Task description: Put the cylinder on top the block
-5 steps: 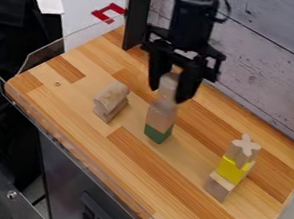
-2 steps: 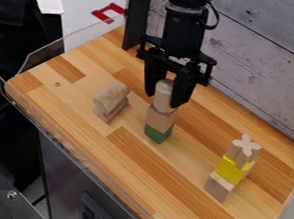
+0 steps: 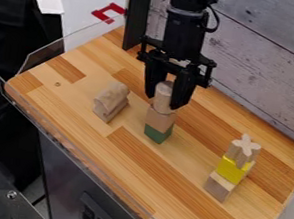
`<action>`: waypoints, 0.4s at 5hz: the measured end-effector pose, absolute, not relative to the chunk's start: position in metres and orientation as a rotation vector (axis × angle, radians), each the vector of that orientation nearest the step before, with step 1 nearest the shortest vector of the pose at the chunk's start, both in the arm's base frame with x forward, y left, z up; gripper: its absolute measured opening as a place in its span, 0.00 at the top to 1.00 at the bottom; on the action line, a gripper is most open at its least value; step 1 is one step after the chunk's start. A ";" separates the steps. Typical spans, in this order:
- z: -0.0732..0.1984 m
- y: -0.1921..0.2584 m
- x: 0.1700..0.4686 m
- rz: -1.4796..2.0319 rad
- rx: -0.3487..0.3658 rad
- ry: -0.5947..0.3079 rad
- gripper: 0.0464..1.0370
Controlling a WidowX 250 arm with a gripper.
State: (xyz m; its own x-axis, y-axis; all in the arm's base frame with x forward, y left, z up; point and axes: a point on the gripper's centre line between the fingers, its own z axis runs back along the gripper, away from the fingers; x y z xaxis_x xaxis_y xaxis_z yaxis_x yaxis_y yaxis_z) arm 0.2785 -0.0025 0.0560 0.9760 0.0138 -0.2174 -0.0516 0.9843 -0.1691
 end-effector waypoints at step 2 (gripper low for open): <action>0.067 -0.002 0.278 0.043 -0.164 0.200 0.03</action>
State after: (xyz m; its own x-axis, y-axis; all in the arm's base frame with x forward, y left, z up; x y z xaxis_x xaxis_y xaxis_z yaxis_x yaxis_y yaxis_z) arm 0.2775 -0.0022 0.0666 0.9791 0.0266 -0.2016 -0.0593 0.9857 -0.1578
